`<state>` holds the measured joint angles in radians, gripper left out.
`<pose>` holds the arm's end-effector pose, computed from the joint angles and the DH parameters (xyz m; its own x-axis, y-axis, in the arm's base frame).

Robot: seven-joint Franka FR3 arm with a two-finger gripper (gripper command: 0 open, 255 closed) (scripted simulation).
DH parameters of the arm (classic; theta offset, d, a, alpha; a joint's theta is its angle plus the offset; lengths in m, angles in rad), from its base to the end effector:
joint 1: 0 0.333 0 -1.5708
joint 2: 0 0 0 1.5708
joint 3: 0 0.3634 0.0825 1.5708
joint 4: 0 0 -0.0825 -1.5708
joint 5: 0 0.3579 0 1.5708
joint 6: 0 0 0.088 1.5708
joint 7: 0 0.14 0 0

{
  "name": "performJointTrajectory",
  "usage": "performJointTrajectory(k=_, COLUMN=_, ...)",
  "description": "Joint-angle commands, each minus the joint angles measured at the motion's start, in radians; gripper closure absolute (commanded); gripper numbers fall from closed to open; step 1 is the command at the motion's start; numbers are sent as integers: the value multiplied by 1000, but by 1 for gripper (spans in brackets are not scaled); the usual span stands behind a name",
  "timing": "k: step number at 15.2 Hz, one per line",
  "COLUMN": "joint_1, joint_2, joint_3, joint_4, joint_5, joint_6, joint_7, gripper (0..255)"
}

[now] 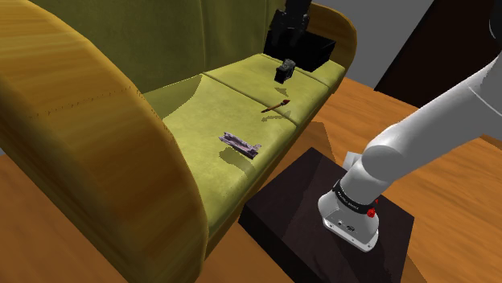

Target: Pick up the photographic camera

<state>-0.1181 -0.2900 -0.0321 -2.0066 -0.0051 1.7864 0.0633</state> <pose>0.4335 -0.0681 0.6008 0.9753 -0.2098 0.0692 -0.2097 -0.9777 -0.0085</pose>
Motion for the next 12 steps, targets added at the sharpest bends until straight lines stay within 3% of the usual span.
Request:
performJointTrajectory(k=1, joint_1=-19, joint_2=71, joint_3=-16, joint_4=50, joint_5=5, joint_6=10, joint_7=31, gripper=0)
performJointTrajectory(k=12, joint_1=-120, joint_2=421, joint_3=-116, joint_4=336, joint_5=70, joint_6=6, joint_7=170, gripper=0)
